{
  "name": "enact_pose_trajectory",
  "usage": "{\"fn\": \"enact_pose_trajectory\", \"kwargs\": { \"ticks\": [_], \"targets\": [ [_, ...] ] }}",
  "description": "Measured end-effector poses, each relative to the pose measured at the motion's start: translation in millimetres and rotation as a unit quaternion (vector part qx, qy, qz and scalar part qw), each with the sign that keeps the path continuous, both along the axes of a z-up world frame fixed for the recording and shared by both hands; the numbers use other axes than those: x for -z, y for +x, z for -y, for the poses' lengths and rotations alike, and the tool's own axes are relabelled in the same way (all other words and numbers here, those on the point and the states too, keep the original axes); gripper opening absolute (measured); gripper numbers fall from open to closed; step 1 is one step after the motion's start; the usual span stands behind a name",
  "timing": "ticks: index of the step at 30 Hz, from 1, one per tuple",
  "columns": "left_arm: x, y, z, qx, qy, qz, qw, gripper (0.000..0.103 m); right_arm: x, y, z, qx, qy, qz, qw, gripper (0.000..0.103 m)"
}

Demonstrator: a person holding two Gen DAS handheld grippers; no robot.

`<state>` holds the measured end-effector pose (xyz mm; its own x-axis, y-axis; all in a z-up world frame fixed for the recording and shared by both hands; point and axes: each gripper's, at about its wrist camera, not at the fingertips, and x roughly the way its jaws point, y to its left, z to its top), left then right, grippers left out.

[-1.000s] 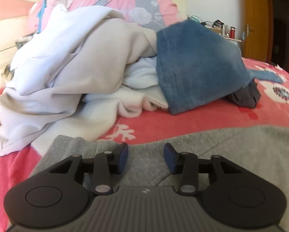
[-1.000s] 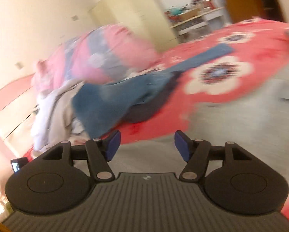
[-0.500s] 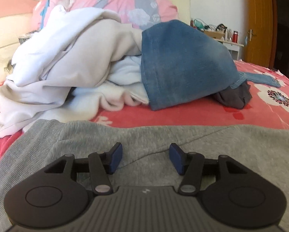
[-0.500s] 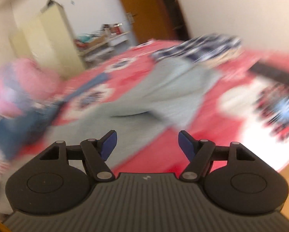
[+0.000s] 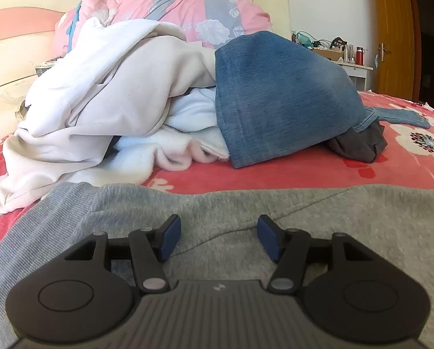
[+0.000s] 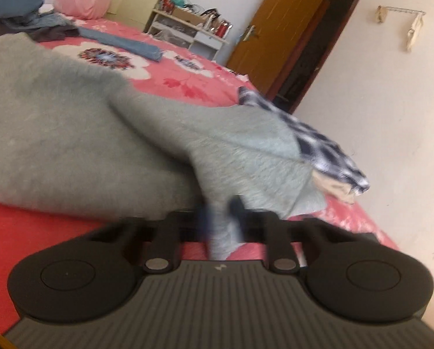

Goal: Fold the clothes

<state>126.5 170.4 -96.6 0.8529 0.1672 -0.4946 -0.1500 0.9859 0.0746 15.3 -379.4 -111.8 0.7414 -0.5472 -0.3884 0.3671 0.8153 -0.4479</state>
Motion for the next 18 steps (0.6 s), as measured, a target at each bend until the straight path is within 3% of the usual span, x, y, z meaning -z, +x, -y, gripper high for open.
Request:
{"fn": "enact_pose_trajectory", "kwargs": {
  "ticks": [7,12,18],
  "targets": [
    [1.5,-0.3,1.5,-0.004,0.005,0.003,1.0,0.061,-34.3,3.3,16.1,-0.009,-0.045,0.053,0.998,0.006],
    [1.8,0.0,1.6,-0.005,0.007,0.005,1.0,0.062,-62.7,26.8,33.5,-0.022,-0.085,0.071,0.994,0.006],
    [2.9,0.1,0.2,-0.005,0.005,0.008,0.9999,0.062,-93.5,78.4,70.3,-0.036,-0.118,0.056,0.991,0.006]
  ]
}}
